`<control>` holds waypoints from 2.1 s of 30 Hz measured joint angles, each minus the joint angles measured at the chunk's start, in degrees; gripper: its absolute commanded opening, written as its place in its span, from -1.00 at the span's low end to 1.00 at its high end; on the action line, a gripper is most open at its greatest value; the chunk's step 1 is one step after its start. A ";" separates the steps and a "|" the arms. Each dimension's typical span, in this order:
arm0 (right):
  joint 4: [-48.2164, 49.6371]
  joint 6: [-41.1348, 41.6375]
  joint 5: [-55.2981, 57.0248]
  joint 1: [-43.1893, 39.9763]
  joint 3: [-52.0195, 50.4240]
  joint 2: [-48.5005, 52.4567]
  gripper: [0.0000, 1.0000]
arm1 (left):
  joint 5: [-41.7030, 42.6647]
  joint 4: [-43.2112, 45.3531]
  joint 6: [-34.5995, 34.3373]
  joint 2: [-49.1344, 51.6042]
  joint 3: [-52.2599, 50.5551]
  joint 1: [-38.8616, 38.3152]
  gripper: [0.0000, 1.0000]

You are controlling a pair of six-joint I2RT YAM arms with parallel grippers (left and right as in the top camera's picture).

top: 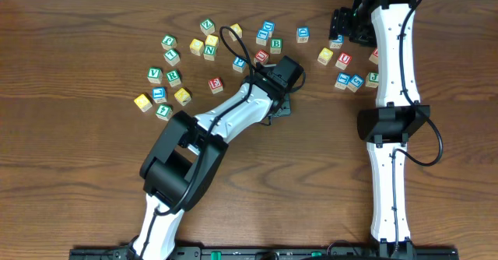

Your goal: Spell out AI2

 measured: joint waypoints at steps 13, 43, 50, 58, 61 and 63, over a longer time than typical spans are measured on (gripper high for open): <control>-0.04 -0.70 -0.46 0.22 0.00 0.00 0.09 | 1.01 -5.88 5.60 -22.86 0.35 5.46 0.05; 0.04 -3.96 -2.40 27.43 -2.43 -0.39 -0.97 | -3.67 -20.37 12.09 -33.38 0.50 42.14 -0.19; 2.38 -4.35 -2.62 35.08 -12.83 -0.79 -0.97 | -3.65 -20.48 12.13 -33.38 0.50 46.93 -0.18; 6.36 -4.44 -2.78 37.68 -19.54 -0.79 -0.97 | -3.63 -21.79 12.15 -33.38 0.50 47.15 -0.17; 7.06 -4.44 -1.75 37.73 -21.79 -0.79 -0.97 | -3.61 -22.03 12.15 -33.38 0.50 47.15 -0.17; 7.50 -4.44 -0.90 37.70 -23.47 -0.79 -0.97 | -3.63 -22.03 12.15 -33.38 0.50 47.15 -0.18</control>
